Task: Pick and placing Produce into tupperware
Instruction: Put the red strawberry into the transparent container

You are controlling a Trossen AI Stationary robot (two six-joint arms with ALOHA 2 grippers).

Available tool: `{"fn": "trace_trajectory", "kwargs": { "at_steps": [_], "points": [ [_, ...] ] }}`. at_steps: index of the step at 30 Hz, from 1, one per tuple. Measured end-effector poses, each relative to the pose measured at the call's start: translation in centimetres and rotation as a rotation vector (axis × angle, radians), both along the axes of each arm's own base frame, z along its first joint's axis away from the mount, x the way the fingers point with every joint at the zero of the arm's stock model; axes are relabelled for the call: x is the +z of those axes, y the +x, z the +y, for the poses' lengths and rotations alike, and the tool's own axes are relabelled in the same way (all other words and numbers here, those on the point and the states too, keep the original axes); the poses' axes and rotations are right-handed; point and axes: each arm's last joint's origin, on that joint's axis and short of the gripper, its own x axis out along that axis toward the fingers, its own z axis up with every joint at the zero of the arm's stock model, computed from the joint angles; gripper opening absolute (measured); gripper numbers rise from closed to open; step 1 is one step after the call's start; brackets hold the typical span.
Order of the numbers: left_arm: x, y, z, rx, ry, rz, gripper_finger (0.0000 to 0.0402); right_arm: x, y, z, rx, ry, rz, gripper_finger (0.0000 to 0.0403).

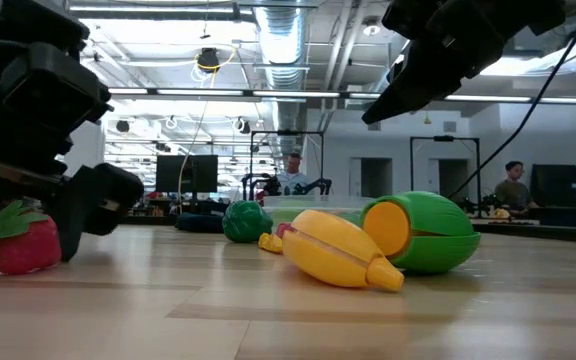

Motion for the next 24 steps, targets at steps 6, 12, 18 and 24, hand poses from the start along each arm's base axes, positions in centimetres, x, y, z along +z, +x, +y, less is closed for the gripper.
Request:
{"fn": "trace_trajectory", "kwargs": {
  "at_steps": [6, 12, 18, 24],
  "points": [
    [-0.2, 0.6, -0.8, -0.045, -0.030, -0.026, 0.0229, 0.0, 0.0, 0.0, 0.002, 0.001, 0.001, 0.0121],
    [0.0, 0.7, -1.2, -0.061, -0.039, -0.041, 0.0229, 0.0, 0.0, 0.0, 0.002, 0.001, 0.001, 0.0121],
    [0.4, 1.5, -1.8, -0.062, 0.008, -0.080, 0.0229, 0.0, 0.0, 0.0, 0.002, 0.002, 0.001, 0.0121],
    [0.4, 1.8, -1.9, -0.059, 0.026, -0.053, 0.0229, 0.0, 0.0, 0.1, 0.007, 0.001, 0.001, 0.0121]
  ]
}}
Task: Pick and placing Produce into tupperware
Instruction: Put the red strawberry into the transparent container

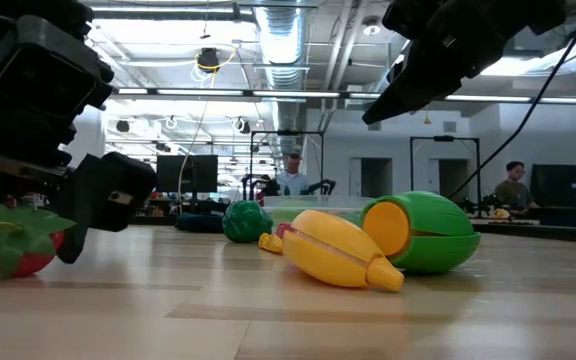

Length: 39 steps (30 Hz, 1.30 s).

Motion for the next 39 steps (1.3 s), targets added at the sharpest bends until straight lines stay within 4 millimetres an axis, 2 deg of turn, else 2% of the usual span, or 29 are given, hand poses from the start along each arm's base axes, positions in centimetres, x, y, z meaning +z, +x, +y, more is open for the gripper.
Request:
{"fn": "trace_trajectory", "kwargs": {
  "at_steps": [15, 28, 39],
  "points": [
    [0.01, 0.09, 0.11, 0.039, 0.021, -0.012, 0.0226, 0.00, -0.19, 0.92, 0.034, 0.000, 0.000, 0.0121],
    [0.00, 0.10, 0.16, 0.054, 0.030, -0.014, 0.0144, 0.00, -0.19, 0.92, 0.034, 0.000, 0.000, 0.0121],
    [0.02, 0.30, 0.45, 0.105, 0.076, -0.044, 0.0154, 0.00, -0.19, 0.92, 0.034, 0.000, 0.000, 0.0121]
  ]
}}
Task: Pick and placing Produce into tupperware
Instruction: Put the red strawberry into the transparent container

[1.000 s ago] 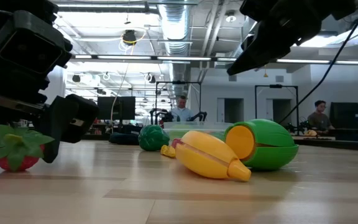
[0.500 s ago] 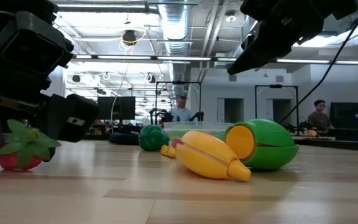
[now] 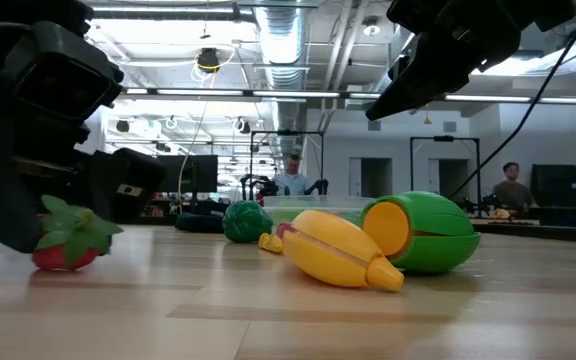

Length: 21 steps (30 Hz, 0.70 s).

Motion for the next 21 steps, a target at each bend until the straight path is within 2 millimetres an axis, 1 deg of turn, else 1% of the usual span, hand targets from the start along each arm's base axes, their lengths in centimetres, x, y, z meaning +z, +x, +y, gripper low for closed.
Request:
{"fn": "trace_trajectory", "kwargs": {
  "at_steps": [5, 9, 14, 18, 21],
  "points": [
    [0.3, 0.6, 0.8, 0.025, 0.006, -0.049, 0.0148, 0.0, 0.0, 0.0, 0.000, 0.000, 0.000, 0.0121],
    [0.5, 1.0, 1.7, 0.056, 0.022, -0.068, 0.0150, 0.0, 0.0, 0.0, 0.000, 0.000, 0.000, 0.0121],
    [0.9, 1.5, 2.8, 0.102, 0.075, -0.108, 0.0149, 0.0, 0.0, 0.0, 0.000, 0.000, 0.000, 0.0121],
    [2.1, 1.8, 3.7, 0.129, 0.111, -0.174, 0.0149, 0.0, 0.0, 0.0, 0.000, -0.001, 0.001, 0.0121],
    [3.3, 1.8, 4.4, 0.167, 0.172, -0.224, 0.0149, 0.0, 0.0, 0.0, 0.001, -0.002, 0.004, 0.0121]
  ]
}}
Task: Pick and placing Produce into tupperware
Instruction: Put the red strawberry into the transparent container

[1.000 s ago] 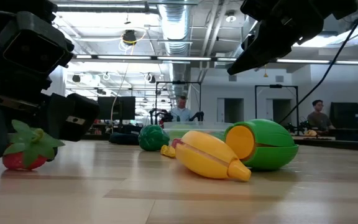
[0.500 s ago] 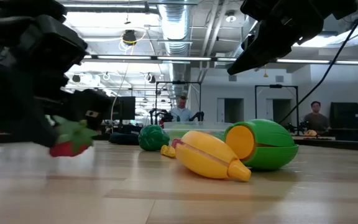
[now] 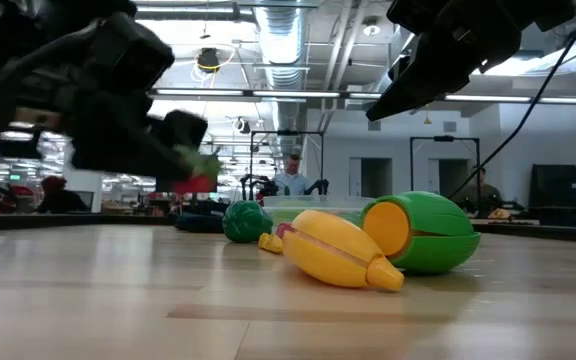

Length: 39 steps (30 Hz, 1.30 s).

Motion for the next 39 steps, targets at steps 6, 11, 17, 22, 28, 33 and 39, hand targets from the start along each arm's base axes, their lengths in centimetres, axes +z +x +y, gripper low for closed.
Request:
{"fn": "trace_trajectory", "kwargs": {
  "at_steps": [6, 11, 17, 22, 28, 33, 39],
  "points": [
    [2.2, 0.0, 2.0, 0.133, 0.152, -0.082, 0.0149, -0.1, -0.1, 0.0, 0.000, -0.003, 0.012, 0.0121],
    [3.2, 0.0, 3.9, 0.191, 0.213, -0.117, 0.0149, -0.1, -0.1, 0.0, 0.001, -0.004, 0.013, 0.0121],
    [3.4, 0.3, 6.6, 0.283, 0.260, -0.115, 0.0149, -0.1, -0.1, -0.1, 0.011, -0.019, 0.014, 0.0121],
    [3.6, 0.4, 9.1, 0.313, 0.240, -0.120, 0.0149, -0.1, 0.0, -0.3, 0.007, -0.026, 0.016, 0.0121],
    [5.0, 1.4, 11.5, 0.284, 0.211, -0.143, 0.0149, -0.2, 0.0, -0.9, -0.013, -0.029, 0.027, 0.0121],
    [6.5, 2.7, 13.3, 0.262, 0.218, -0.117, 0.0149, -0.2, 0.1, -1.2, -0.024, -0.029, 0.028, 0.0121],
    [8.1, 3.4, 14.9, 0.239, 0.210, -0.117, 0.0149, -0.3, 0.0, -1.2, -0.014, -0.042, 0.039, 0.0121]
  ]
}}
